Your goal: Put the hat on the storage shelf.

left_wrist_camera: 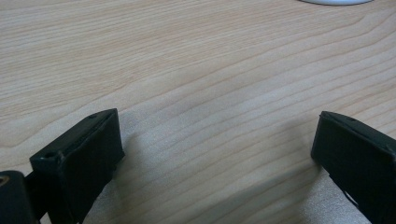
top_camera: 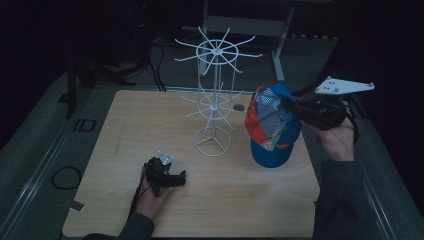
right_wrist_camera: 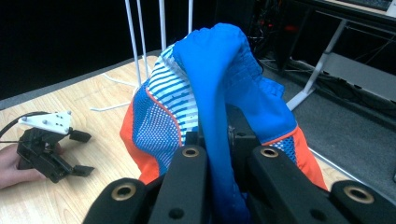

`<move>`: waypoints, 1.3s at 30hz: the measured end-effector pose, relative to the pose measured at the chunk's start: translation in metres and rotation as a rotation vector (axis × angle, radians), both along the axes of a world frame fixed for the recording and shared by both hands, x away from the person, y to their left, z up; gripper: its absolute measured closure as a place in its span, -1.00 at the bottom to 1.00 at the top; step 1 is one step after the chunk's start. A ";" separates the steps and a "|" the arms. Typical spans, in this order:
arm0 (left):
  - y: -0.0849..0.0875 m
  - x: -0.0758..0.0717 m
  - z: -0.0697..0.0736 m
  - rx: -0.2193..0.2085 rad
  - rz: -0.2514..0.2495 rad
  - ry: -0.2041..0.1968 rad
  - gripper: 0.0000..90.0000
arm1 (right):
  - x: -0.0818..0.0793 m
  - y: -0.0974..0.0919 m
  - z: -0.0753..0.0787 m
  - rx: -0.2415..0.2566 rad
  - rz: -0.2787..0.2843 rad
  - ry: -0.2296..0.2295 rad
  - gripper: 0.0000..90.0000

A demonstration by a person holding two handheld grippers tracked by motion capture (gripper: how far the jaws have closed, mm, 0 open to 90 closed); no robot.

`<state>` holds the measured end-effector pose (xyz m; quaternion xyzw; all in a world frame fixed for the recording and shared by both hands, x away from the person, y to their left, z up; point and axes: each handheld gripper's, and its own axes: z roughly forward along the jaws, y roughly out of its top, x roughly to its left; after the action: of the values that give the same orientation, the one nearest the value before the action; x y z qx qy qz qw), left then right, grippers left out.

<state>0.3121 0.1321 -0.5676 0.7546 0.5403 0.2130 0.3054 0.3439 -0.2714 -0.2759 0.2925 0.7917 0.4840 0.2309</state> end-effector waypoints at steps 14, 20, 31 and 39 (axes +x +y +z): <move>0.000 0.000 0.000 0.000 0.000 0.000 -0.95 | 0.004 0.002 0.009 0.009 -0.003 -0.015 0.94; 0.000 0.000 0.000 0.001 0.000 0.001 -0.95 | 0.006 0.002 0.011 0.014 -0.005 -0.022 0.94; 0.000 0.000 0.000 0.001 -0.001 0.000 -0.95 | 0.006 0.002 0.017 0.028 0.010 -0.037 0.94; 0.000 0.000 0.000 0.004 -0.003 0.003 -0.95 | 0.008 0.002 0.027 0.052 0.008 -0.056 0.94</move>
<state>0.3121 0.1324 -0.5674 0.7565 0.5390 0.2127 0.3034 0.3515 -0.2697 -0.2494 0.2817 0.7732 0.5134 0.2434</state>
